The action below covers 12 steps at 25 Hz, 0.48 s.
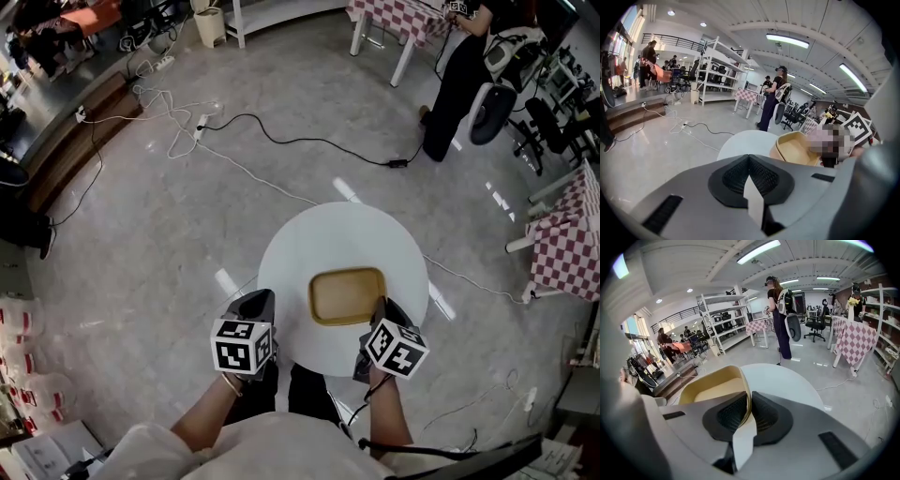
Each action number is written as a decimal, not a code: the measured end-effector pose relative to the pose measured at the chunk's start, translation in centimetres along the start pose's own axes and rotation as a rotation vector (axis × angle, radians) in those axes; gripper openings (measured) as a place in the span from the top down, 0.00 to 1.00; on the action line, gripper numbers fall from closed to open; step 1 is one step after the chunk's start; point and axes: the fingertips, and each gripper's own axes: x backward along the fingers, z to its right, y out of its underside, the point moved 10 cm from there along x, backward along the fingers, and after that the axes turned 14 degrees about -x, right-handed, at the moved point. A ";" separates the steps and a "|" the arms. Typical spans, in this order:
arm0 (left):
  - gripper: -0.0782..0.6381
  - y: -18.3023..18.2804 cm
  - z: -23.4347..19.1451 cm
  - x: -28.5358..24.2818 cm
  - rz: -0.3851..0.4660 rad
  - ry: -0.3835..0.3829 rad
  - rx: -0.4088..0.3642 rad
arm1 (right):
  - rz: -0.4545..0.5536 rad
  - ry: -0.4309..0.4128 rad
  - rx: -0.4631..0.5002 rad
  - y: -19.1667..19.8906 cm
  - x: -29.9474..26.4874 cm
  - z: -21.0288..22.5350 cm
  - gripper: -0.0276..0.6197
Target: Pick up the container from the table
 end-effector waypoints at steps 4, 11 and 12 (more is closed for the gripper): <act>0.87 -0.8 -0.3 1.1 0.032 0.032 -0.010 | 0.032 -0.008 0.032 -0.2 1.9 -1.9 0.88; 0.87 -3.8 1.1 1.5 0.076 0.114 -0.068 | 0.093 0.012 0.015 -1.8 5.2 -2.7 0.88; 0.87 -4.1 1.1 1.6 0.084 0.126 -0.077 | 0.105 0.018 0.012 -1.9 5.7 -2.8 0.88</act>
